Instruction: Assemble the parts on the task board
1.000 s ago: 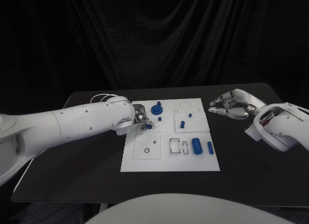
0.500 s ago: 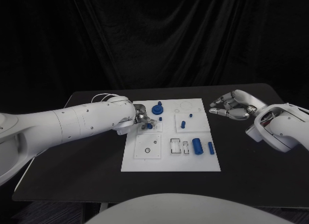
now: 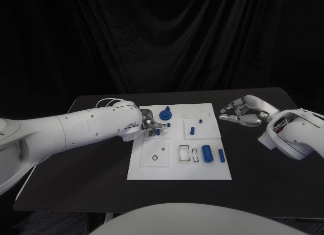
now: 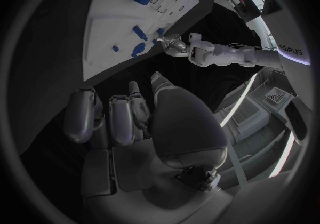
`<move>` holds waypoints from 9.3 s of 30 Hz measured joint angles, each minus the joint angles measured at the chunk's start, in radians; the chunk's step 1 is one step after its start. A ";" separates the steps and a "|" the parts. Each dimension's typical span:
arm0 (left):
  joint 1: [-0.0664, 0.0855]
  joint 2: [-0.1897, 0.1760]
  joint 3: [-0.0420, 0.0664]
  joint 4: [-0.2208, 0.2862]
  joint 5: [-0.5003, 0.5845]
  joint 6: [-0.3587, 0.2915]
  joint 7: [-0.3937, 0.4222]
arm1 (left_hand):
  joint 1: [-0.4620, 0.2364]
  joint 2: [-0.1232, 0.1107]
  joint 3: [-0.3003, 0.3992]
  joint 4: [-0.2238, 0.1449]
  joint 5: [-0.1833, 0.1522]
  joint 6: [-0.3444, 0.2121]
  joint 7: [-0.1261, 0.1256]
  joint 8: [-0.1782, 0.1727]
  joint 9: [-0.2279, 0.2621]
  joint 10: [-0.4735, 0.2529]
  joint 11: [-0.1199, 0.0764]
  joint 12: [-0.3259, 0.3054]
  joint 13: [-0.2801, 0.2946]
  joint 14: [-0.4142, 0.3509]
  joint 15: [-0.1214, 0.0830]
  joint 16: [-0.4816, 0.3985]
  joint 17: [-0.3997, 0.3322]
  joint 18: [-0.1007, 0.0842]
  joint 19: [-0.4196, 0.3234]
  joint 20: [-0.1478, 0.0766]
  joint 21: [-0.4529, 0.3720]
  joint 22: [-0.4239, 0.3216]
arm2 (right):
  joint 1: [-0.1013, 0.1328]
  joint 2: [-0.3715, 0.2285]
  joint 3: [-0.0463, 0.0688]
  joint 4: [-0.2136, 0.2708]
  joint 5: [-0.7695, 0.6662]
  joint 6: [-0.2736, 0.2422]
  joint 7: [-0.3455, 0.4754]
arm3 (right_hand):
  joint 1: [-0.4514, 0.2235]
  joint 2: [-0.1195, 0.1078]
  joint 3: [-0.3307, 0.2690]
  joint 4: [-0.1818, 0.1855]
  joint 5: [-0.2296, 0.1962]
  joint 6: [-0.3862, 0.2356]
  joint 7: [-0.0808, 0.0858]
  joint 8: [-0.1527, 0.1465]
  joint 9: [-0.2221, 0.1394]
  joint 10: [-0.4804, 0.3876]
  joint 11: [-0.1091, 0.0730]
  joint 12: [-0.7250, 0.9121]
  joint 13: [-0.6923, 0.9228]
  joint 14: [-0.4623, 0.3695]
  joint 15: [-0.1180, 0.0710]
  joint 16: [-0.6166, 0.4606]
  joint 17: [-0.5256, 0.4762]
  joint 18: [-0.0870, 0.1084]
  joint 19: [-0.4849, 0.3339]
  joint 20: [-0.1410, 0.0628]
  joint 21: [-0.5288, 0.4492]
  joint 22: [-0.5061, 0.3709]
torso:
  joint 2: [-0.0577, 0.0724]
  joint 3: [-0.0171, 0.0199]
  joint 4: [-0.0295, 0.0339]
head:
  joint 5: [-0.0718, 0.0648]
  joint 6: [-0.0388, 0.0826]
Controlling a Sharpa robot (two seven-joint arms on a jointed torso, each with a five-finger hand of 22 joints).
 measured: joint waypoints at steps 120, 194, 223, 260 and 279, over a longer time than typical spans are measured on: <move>0.066 0.018 -0.006 -0.192 -0.001 0.066 0.057 | 0.240 0.010 -0.055 -0.034 0.113 -0.140 0.014 0.012 0.232 0.002 0.003 0.000 0.000 0.000 -0.001 0.000 0.000 0.000 0.001 -0.002 -0.021 -0.001 | -0.001 0.006 0.000 -0.003 0.017 0.027 -0.018 | -0.006 0.006 0.000 0.000 0.012 0.000 0.000 0.000 -0.004 0.000 0.000 0.000 -0.004 0.000 0.000 -0.005 0.000 0.000 0.000 0.000 -0.008 0.000 | 0.033 -0.0036 -0.0016 | 0.025 0.000; 0.053 0.010 -0.006 -0.194 -0.001 0.077 0.100 | 0.312 -0.084 0.341 -0.215 0.430 -0.089 0.017 -0.063 0.149 0.002 0.009 0.000 0.000 0.000 0.006 0.000 0.000 0.016 -0.017 0.002 -0.052 0.000 | -0.002 0.011 0.000 -0.010 0.017 0.065 -0.050 | 0.008 0.024 0.008 -0.008 0.039 0.003 0.003 0.000 -0.009 -0.004 -0.004 -0.008 -0.017 0.000 0.000 -0.017 0.000 0.016 0.000 0.000 -0.026 0.000 | 0.031 -0.0036 -0.0008 | 0.021 0.000; 0.064 -0.184 -0.006 0.133 -0.001 -0.039 0.077 | 0.266 -0.107 0.405 -0.245 0.363 -0.055 0.013 -0.058 0.133 0.002 0.002 0.000 0.000 0.003 0.002 0.000 0.000 0.016 -0.009 -0.006 -0.052 0.000 | -0.005 0.005 0.000 -0.011 0.018 0.072 -0.064 | 0.008 0.024 0.008 -0.008 0.043 0.007 0.000 0.000 -0.010 -0.011 -0.004 -0.014 -0.027 0.000 0.000 -0.017 0.000 0.015 -0.004 -0.004 -0.031 0.000 | 0.030 -0.0035 -0.0006 | 0.021 0.000; 0.052 -0.147 -0.006 0.129 -0.001 -0.025 0.052 | 0.243 -0.104 0.438 -0.262 0.340 -0.049 0.016 -0.059 0.125 0.002 0.002 0.000 0.000 0.000 -0.002 0.000 0.000 0.016 -0.009 -0.006 -0.060 0.000 | -0.008 0.005 0.000 -0.011 0.020 0.083 -0.072 | 0.008 0.024 0.011 -0.006 0.043 0.007 0.000 0.000 -0.011 -0.018 -0.004 -0.018 -0.031 0.000 0.000 -0.024 0.000 0.016 -0.004 -0.004 -0.037 0.000 | 0.031 -0.0041 -0.0010 | 0.024 0.000; 0.030 -0.150 -0.003 0.132 0.000 -0.016 0.055 | 0.233 -0.106 0.445 -0.263 0.340 -0.048 0.017 -0.059 0.126 0.002 0.002 0.000 0.000 0.000 -0.002 0.000 0.000 0.016 -0.013 -0.009 -0.065 -0.001 | -0.011 0.006 0.000 -0.011 0.021 0.089 -0.075 | 0.008 0.024 0.011 -0.006 0.043 0.007 0.000 -0.004 -0.011 -0.018 -0.004 -0.018 -0.033 0.000 0.000 -0.024 0.000 0.015 -0.004 -0.004 -0.037 0.000 | 0.031 -0.0039 -0.0004 | 0.024 0.000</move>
